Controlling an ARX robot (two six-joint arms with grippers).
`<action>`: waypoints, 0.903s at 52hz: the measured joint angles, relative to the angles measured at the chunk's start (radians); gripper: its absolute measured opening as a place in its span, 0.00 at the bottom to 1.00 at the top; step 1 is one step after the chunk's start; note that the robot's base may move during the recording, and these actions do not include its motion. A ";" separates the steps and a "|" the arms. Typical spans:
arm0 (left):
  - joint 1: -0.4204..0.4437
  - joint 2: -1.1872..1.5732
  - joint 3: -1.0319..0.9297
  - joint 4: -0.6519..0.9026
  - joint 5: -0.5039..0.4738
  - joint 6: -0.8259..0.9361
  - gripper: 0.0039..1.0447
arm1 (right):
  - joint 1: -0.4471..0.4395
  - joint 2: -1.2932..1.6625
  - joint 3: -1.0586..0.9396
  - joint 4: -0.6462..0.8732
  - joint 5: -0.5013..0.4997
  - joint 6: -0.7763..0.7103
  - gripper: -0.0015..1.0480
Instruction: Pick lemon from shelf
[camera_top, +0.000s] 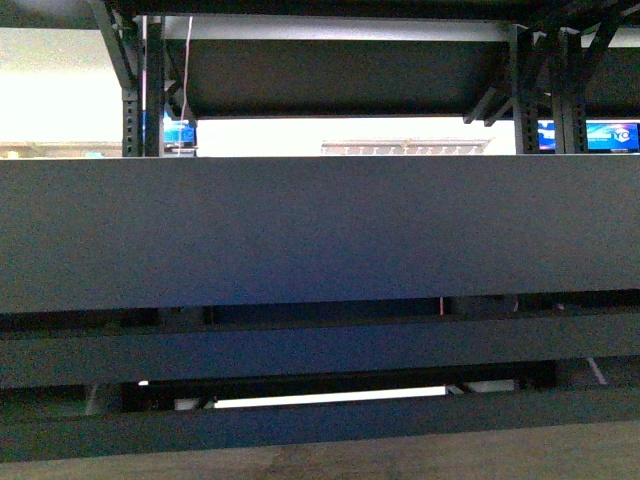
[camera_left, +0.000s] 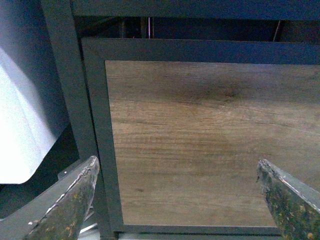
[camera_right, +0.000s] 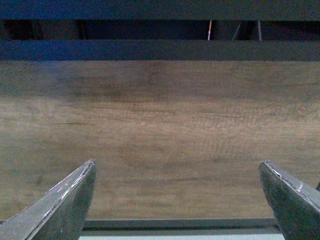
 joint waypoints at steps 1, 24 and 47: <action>0.000 0.000 0.000 0.000 0.000 0.000 0.92 | 0.000 0.000 0.000 0.000 0.000 0.000 0.93; 0.000 0.000 0.000 0.000 0.000 0.000 0.92 | 0.000 0.001 0.000 0.000 -0.001 0.000 0.93; 0.000 0.000 0.000 0.000 0.000 0.000 0.92 | 0.000 0.000 0.000 0.000 -0.001 0.000 0.93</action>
